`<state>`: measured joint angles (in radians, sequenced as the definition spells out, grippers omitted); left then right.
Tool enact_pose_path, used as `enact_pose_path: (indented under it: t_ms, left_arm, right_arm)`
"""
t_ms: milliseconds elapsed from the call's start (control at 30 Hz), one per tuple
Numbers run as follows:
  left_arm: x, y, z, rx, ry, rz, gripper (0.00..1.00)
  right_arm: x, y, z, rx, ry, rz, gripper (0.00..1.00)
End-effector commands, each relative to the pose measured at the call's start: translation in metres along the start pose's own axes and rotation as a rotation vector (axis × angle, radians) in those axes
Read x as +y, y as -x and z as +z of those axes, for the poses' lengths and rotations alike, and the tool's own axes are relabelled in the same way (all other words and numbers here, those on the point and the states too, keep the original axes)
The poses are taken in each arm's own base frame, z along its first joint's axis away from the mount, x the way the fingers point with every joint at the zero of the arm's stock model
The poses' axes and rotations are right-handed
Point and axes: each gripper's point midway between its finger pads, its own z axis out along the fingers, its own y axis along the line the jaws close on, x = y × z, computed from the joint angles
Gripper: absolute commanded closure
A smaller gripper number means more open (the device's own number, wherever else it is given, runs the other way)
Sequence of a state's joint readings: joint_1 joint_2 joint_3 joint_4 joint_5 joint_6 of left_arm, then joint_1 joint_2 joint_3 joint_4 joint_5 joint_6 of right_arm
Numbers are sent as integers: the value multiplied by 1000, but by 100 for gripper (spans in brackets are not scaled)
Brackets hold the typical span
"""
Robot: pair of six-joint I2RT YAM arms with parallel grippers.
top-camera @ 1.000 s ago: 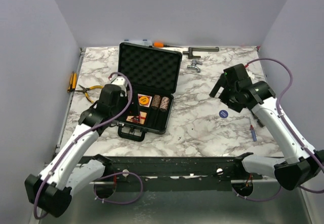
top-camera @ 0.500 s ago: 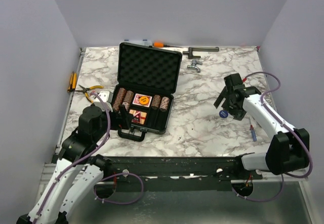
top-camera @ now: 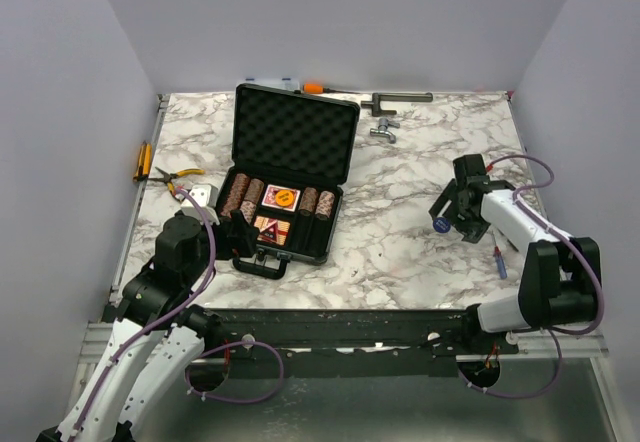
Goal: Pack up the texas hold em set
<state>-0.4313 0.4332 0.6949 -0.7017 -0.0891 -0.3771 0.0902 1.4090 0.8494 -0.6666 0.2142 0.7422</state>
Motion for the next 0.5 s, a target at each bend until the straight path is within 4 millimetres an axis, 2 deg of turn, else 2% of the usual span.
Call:
enact_pose_path:
  t_ms: [0, 267, 467]
  left_arm:
    - [6, -2, 0, 4, 31, -5, 2]
    - [6, -2, 1, 7, 34, -5, 1]
    - [7, -2, 1, 7, 38, -6, 2]
  right_arm:
    - [10, 5, 14, -6, 30, -2, 10]
    - [16, 10, 33, 9, 7, 10, 21]
    - [21, 12, 44, 26, -2, 16, 26]
